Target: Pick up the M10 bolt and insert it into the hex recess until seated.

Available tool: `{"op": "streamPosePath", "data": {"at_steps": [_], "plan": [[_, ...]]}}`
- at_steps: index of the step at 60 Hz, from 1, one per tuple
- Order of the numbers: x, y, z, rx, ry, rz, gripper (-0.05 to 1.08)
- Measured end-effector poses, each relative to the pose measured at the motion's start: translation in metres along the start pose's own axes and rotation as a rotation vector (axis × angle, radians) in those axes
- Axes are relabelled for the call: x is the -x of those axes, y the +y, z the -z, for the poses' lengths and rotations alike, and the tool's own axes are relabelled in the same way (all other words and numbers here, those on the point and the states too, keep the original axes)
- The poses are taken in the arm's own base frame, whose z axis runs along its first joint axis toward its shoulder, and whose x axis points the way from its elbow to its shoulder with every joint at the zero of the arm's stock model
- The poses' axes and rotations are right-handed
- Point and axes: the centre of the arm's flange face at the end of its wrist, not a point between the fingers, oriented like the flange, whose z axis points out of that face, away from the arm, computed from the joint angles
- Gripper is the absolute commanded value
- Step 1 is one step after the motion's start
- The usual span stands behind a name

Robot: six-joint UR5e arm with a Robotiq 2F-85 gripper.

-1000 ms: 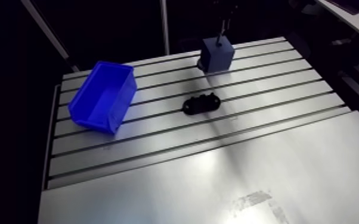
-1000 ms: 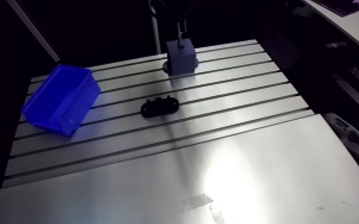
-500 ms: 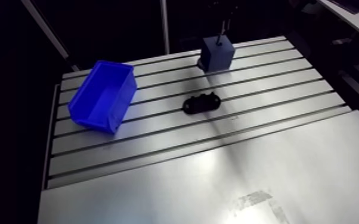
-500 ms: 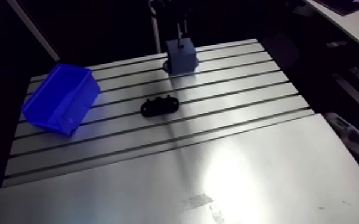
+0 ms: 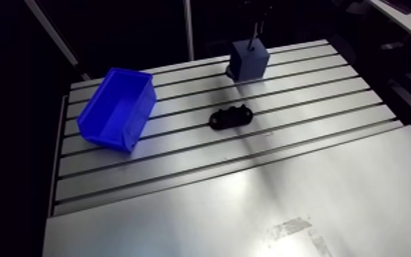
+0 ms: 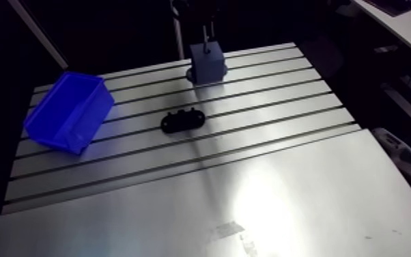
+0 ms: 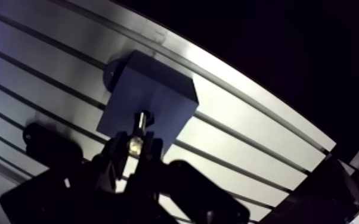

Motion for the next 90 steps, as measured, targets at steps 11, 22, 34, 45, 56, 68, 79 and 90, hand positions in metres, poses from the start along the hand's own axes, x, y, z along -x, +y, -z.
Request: {"op": "streamPosePath", "data": {"at_steps": [11,22,34,45,56,68,79,90], "plan": [[0.0012,-0.0007,-0.0009,-0.002,-0.002,0.000,0.87],[0.0020,-0.0013,-0.0017,-0.003,-0.005,0.001,0.87],[0.0020,-0.0015,-0.0022,-0.004,-0.005,0.002,0.87],[0.0015,-0.0015,-0.0028,-0.004,-0.006,0.002,0.87],[0.0012,-0.0017,-0.0031,-0.004,-0.006,0.001,0.87],[0.0002,-0.0010,-0.0027,0.003,0.003,0.004,0.87],[-0.0003,-0.0005,-0.0024,0.007,0.007,0.006,0.87],[-0.0002,-0.0006,-0.0031,0.007,0.007,0.008,0.87]]}}
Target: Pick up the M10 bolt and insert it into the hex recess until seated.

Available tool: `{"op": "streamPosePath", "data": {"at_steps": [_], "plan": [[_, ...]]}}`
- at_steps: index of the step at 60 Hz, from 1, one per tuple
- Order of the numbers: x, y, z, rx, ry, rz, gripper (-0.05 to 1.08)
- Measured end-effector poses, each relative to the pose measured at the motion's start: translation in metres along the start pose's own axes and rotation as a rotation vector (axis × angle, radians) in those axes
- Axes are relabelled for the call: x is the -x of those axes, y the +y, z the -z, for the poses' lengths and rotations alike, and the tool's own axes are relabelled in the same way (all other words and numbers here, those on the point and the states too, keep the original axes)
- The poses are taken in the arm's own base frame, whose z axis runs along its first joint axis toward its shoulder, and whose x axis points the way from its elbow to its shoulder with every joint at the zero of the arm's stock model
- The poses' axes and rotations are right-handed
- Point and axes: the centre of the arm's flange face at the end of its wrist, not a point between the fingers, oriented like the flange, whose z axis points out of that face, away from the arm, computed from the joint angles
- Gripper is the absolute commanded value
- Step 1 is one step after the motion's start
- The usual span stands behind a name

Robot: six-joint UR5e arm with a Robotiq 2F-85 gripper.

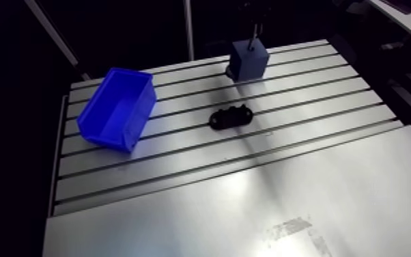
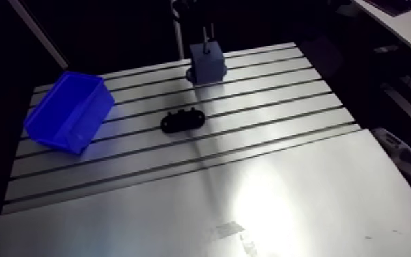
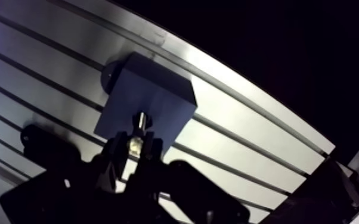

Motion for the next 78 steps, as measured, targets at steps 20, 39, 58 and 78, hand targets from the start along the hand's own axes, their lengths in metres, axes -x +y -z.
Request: {"op": "streamPosePath", "data": {"at_steps": [20,39,58,78], "plan": [[0.0015,0.0001,-0.0027,-0.004,-0.004,-0.001,0.87],[0.0020,0.0003,-0.0035,-0.004,-0.005,-0.001,0.87],[0.0019,0.0001,-0.0049,-0.004,-0.005,-0.001,0.87],[0.0027,-0.0011,-0.0082,-0.007,-0.008,-0.002,0.87]]}}
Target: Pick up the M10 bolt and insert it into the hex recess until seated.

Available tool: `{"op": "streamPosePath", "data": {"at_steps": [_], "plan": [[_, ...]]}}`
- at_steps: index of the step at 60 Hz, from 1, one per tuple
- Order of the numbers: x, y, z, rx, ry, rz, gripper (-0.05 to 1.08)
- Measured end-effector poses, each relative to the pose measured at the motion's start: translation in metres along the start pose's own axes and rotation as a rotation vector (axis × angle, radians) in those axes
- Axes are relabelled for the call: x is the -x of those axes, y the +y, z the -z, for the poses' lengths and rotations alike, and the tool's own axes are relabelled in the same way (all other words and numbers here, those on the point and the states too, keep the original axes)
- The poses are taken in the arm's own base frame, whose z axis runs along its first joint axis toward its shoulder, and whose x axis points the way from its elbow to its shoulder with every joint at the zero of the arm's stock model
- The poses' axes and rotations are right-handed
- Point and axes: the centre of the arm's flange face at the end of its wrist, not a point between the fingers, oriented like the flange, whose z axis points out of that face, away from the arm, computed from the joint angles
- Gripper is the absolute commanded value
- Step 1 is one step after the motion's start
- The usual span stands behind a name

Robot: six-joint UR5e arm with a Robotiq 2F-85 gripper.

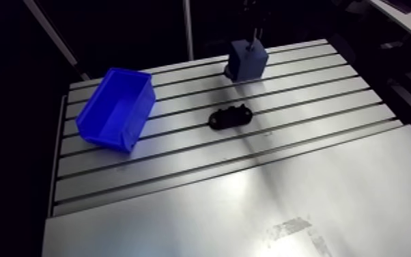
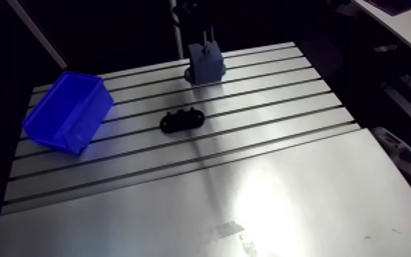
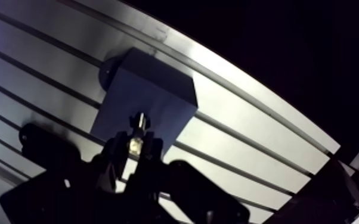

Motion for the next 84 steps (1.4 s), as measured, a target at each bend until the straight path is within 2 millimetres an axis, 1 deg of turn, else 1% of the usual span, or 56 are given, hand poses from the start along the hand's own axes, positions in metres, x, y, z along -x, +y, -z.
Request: {"op": "streamPosePath", "data": {"at_steps": [13,14,15,16,17,18,19,20,21,22,24,25,26,27,28,29,33,45,53,67,79,84], "plan": [[0.001,-0.001,-0.002,-0.003,-0.002,-0.002,0.81],[0.001,-0.002,-0.002,-0.004,-0.003,-0.002,0.79],[0.001,-0.002,-0.002,-0.004,-0.003,-0.002,0.79],[0.001,-0.002,-0.003,-0.004,-0.003,-0.002,0.75],[0.001,-0.002,-0.003,-0.004,-0.003,-0.003,0.75],[0.001,-0.002,-0.003,-0.004,-0.003,-0.003,0.67],[0.001,-0.002,-0.003,-0.005,-0.003,-0.003,0.67],[0.001,-0.002,-0.003,-0.005,-0.003,-0.003,0.53],[0.001,-0.002,-0.003,-0.005,-0.003,-0.003,0.53],[0.001,-0.002,-0.003,-0.005,-0.003,-0.004,0.45],[0.001,-0.003,-0.003,-0.005,-0.003,-0.004,0.43],[0.001,-0.003,-0.004,-0.005,-0.004,-0.005,0.40],[0.001,-0.003,-0.004,-0.006,-0.004,-0.005,0.40],[0.001,-0.003,-0.005,-0.007,-0.005,-0.006,0.34],[0.001,-0.003,-0.006,-0.008,-0.005,-0.006,0.34],[0.001,-0.003,-0.006,-0.008,-0.005,-0.007,0.28],[0.001,-0.002,-0.006,-0.005,0.000,-0.011,0.24],[0.002,0.001,-0.005,0.003,0.018,-0.022,0.19],[0.004,0.004,-0.002,0.007,0.027,-0.044,0.18],[0.009,0.011,0.010,0.019,0.044,-0.116,0.17],[0.014,0.008,0.019,0.022,0.050,-0.161,0.17],[0.016,0.005,0.019,0.020,0.049,-0.178,0.18]]}}
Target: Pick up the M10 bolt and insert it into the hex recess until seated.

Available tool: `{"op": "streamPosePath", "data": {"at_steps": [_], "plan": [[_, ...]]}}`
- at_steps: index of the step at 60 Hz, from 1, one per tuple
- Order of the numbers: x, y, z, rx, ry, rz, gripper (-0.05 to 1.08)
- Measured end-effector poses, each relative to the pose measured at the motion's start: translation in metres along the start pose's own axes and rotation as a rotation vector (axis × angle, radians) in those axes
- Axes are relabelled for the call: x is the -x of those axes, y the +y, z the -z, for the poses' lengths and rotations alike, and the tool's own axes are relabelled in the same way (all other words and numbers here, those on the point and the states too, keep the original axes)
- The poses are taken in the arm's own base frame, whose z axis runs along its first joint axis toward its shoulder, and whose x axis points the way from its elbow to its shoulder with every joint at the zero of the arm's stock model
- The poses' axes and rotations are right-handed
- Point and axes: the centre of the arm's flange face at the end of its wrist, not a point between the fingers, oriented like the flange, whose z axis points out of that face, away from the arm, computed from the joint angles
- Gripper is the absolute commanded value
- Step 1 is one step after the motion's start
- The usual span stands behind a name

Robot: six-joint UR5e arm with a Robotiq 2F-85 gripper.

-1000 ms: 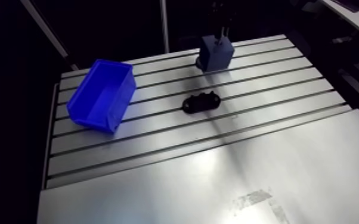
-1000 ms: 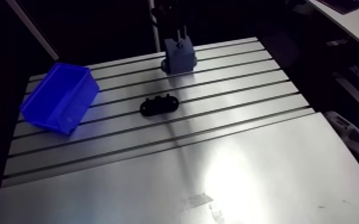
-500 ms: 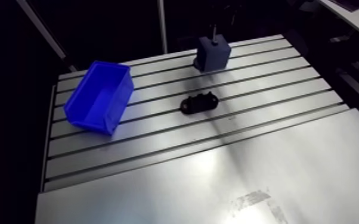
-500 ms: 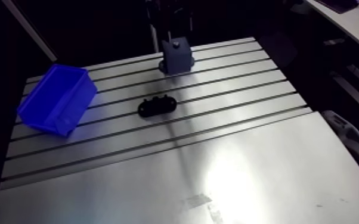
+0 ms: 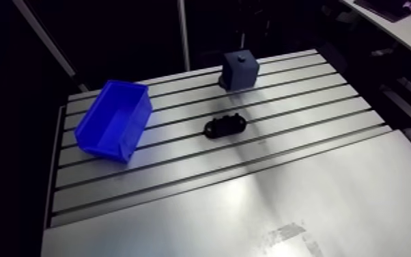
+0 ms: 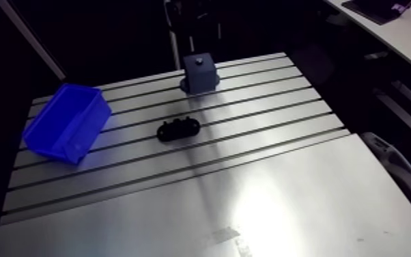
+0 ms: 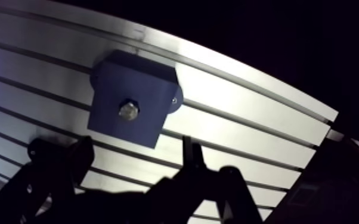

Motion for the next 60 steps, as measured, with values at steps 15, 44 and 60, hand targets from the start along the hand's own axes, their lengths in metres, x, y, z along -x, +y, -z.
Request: {"op": "streamPosePath", "data": {"at_steps": [15,44,60], "plan": [[0.003,-0.006,-0.002,-0.005,-0.006,-0.105,0.26],[-0.006,-0.004,-0.020,-0.061,0.000,-0.257,0.49],[-0.013,0.003,-0.026,-0.074,-0.020,-0.292,0.52]]}}
